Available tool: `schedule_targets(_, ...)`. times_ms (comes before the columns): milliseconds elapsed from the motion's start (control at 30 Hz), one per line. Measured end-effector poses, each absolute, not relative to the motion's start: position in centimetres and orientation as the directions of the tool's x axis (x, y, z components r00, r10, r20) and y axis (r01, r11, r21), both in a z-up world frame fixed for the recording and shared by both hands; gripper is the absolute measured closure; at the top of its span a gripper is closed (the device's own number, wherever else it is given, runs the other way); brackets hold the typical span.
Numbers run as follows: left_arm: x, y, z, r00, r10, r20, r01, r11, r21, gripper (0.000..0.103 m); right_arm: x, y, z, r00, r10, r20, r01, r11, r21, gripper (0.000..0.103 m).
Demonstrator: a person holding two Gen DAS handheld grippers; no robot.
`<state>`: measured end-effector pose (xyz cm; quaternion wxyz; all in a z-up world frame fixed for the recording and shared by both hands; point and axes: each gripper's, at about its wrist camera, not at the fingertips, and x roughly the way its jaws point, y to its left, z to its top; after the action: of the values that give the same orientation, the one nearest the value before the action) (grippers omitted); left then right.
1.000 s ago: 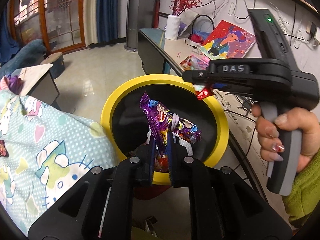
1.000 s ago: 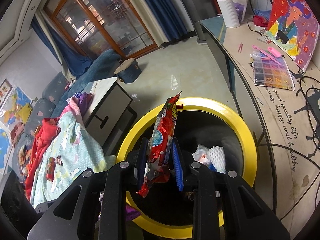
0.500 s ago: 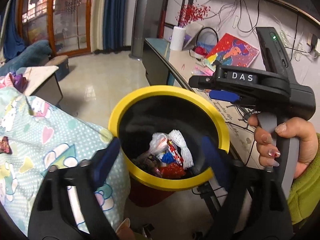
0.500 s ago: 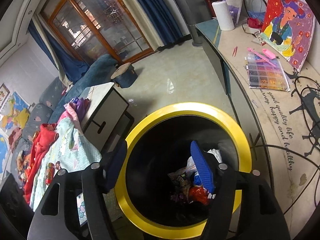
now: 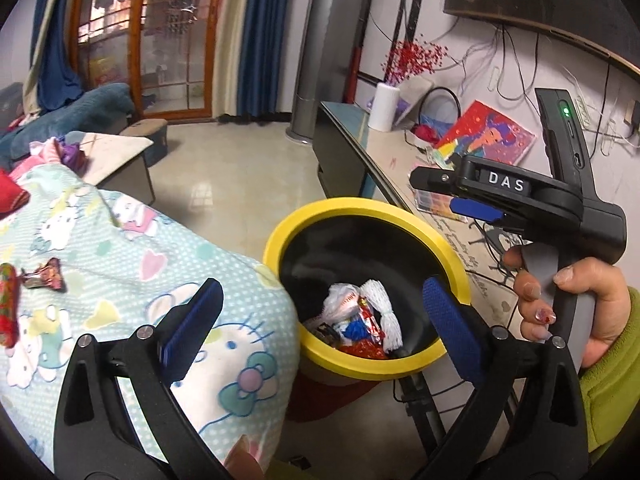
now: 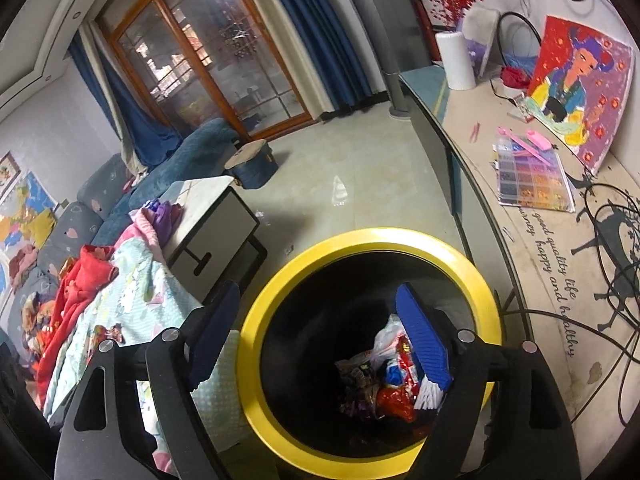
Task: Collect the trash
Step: 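Move both open grippers back over the red tube and brown wrapper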
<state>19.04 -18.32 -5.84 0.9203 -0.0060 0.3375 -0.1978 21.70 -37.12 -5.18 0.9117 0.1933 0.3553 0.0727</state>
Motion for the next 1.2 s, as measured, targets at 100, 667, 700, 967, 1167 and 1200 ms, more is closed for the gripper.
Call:
schedule_targets(100, 18.7, -17.3, -5.4, 0.711, -0.352, -0.608, 0.336, 0.930, -0.146, 0.011, 21.5, -36.3, -4.7, 0.742, 0.281, -0.609, -0.024, 0.918, 0.395, 0.024)
schedule_targets(667, 16.5, -10.1, -4.0, 0.812, -0.219, -0.542, 0.156, 0.975, -0.160, 0.011, 19.1, -29.0, -2.1, 0.759, 0.352, -0.547, -0.220, 0.930, 0.293, 0.021)
schedule_targets(700, 16.3, -9.6, -3.9, 0.817, -0.208, -0.538, 0.142, 0.977, -0.162, 0.011, 19.0, -28.6, -2.0, 0.762, 0.353, -0.542, -0.230, 0.931, 0.283, 0.019)
schedule_targets(967, 15.4, -5.9, -2.9, 0.855, -0.127, -0.502, 0.052, 0.986, -0.161, 0.011, 17.3, -25.2, -0.7, 0.777, 0.395, -0.490, -0.336, 0.919, 0.208, 0.017)
schedule_targets(1167, 14.7, -3.6, -2.4, 0.876, -0.067, -0.478, -0.009, 0.988, -0.155, 0.011, 16.8, -22.7, -0.5, 0.757, 0.430, -0.492, -0.406, 0.900, 0.162, 0.017)
schedule_targets(1200, 14.6, -3.2, -2.3, 0.879, -0.056, -0.474, -0.019, 0.988, -0.154, 0.011, 16.8, -22.3, -0.4, 0.752, 0.436, -0.494, -0.417, 0.896, 0.155, 0.017)
